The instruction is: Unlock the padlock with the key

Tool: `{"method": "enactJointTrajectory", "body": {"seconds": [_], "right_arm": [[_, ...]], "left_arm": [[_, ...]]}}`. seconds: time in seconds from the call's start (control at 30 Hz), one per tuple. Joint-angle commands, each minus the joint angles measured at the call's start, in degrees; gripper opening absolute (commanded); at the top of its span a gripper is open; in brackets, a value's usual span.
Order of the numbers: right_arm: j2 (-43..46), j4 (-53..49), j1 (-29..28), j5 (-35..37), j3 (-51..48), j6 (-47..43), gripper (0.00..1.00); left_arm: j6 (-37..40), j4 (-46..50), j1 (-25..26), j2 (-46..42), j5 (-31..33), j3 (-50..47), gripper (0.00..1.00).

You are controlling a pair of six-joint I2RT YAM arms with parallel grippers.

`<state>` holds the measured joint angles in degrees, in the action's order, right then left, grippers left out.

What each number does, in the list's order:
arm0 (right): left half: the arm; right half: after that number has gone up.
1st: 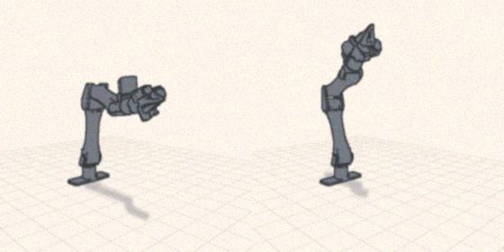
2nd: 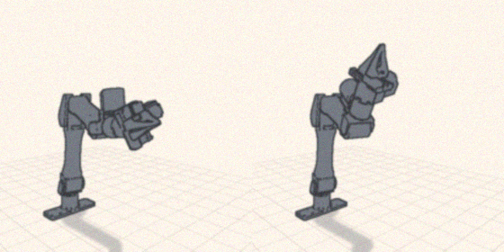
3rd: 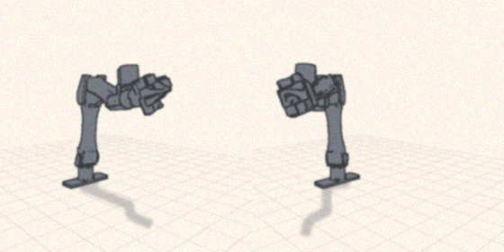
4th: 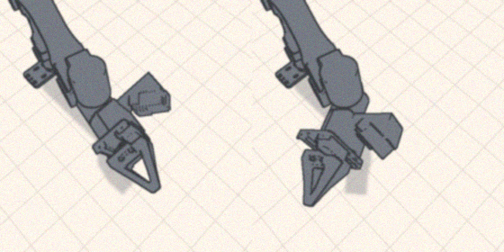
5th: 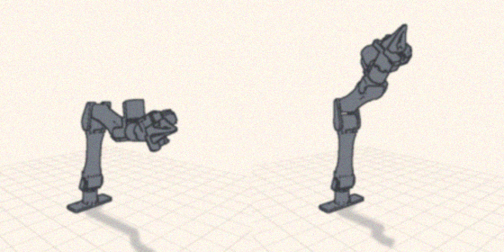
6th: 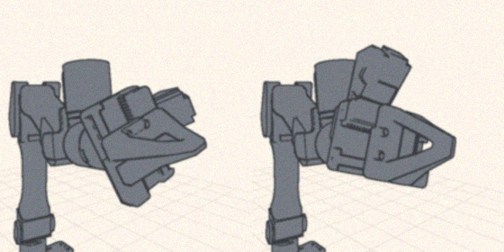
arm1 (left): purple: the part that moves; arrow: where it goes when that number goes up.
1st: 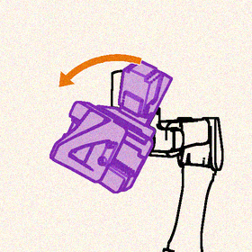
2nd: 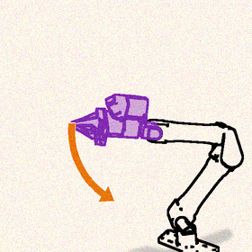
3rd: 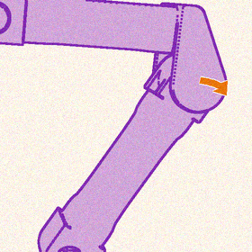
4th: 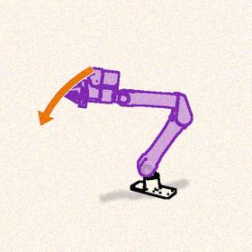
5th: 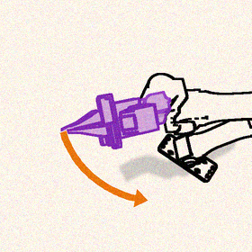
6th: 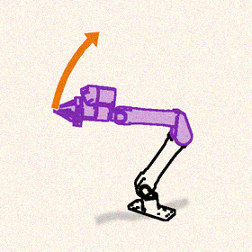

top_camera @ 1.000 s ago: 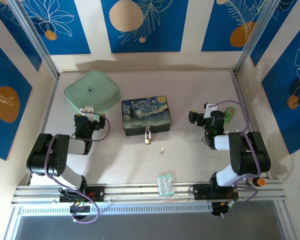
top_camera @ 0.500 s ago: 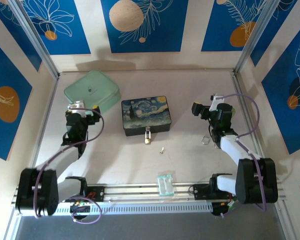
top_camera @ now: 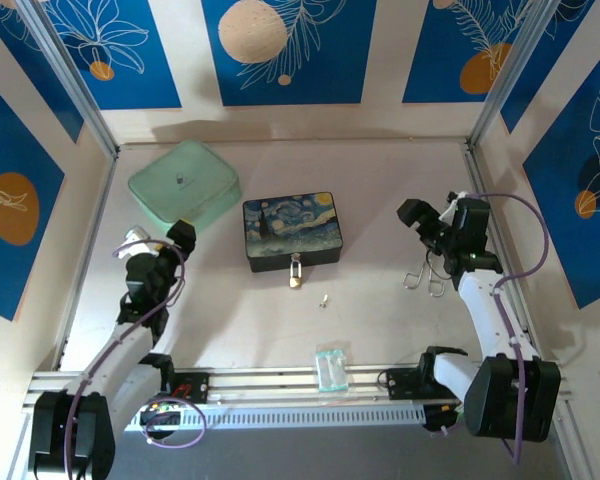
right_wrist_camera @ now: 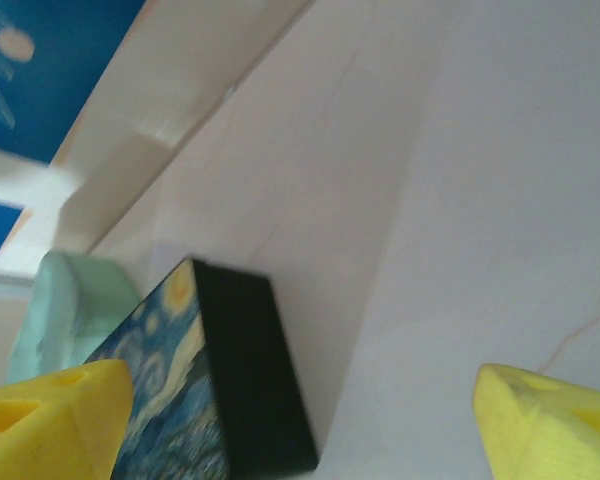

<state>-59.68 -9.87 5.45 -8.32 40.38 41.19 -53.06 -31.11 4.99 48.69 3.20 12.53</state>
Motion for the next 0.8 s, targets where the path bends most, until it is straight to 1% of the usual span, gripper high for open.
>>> {"method": "enactJointTrajectory", "body": {"seconds": [0.0, 0.03, 0.07, 0.1, 0.13, 0.2, 0.23, 0.27, 0.33, 0.43, 0.5, 0.57, 0.63, 0.67, 0.73, 0.77], "right_arm": [[2.8, -6.1, -4.5, -3.8, -0.3, -1.5, 0.89], [3.3, -7.7, -6.8, -2.0, -0.3, -2.5, 0.89], [3.7, -9.0, -9.1, 0.0, -0.4, -3.2, 0.89], [4.0, -10.4, -11.9, 2.1, -0.3, -3.9, 0.89], [4.0, -11.7, -15.0, 4.2, -0.5, -4.4, 0.89], [3.6, -13.9, -20.5, 8.5, -0.8, -4.7, 0.89], [3.1, -14.9, -23.4, 10.8, -1.0, -4.4, 0.89], [2.4, -15.5, -25.6, 12.0, -1.1, -4.4, 0.87], [0.8, -16.3, -30.5, 15.0, -1.5, -2.8, 0.85], [-2.8, -15.4, -36.8, 16.0, -1.9, -0.2, 0.83], [-5.7, -15.4, -40.7, 17.9, -1.3, 1.3, 0.83], [-8.6, -16.0, -44.1, 21.1, -0.5, 3.3, 0.82], [-11.1, -15.8, -46.6, 22.0, 0.1, 5.2, 0.82], [-12.4, -15.1, -47.4, 21.7, 0.1, 6.1, 0.8], [-14.8, -13.4, -48.8, 20.7, 0.0, 7.7, 0.73], [-16.2, -12.5, -49.4, 20.1, 0.0, 8.1, 0.65]], "left_arm": [[-8.3, -6.1, 0.6, -0.6, -9.2, -2.1, 1.0], [-8.7, -3.9, 1.0, -1.0, -10.6, -1.4, 1.0], [-8.6, 2.8, 1.9, -1.8, -11.0, 0.7, 0.99], [-7.2, 15.4, 3.7, -2.7, -10.0, 5.0, 0.99], [-3.7, 27.6, 6.8, -2.8, -7.1, 9.7, 1.0], [1.2, 43.0, 14.2, -1.8, 0.8, 16.4, 1.0], [1.3, 48.1, 17.4, -1.1, 4.3, 18.9, 1.0], [0.5, 50.9, 19.5, -0.7, 5.6, 20.0, 1.0], [-4.3, 53.8, 22.5, -0.4, 5.5, 20.5, 1.0], [-9.4, 50.8, 25.7, -1.4, 5.7, 17.7, 1.0], [-10.4, 48.5, 26.0, -2.5, 6.3, 15.2, 1.0], [-12.2, 51.0, 26.0, -3.6, 9.2, 14.7, 1.0], [-12.4, 53.0, 26.0, -4.3, 10.7, 15.0, 1.0], [-13.1, 54.1, 26.0, -4.6, 11.0, 15.3, 1.0], [-12.8, 52.8, 26.0, -4.9, 9.7, 15.0, 1.0], [-13.5, 51.6, 26.0, -5.0, 9.1, 14.5, 1.0]]}}
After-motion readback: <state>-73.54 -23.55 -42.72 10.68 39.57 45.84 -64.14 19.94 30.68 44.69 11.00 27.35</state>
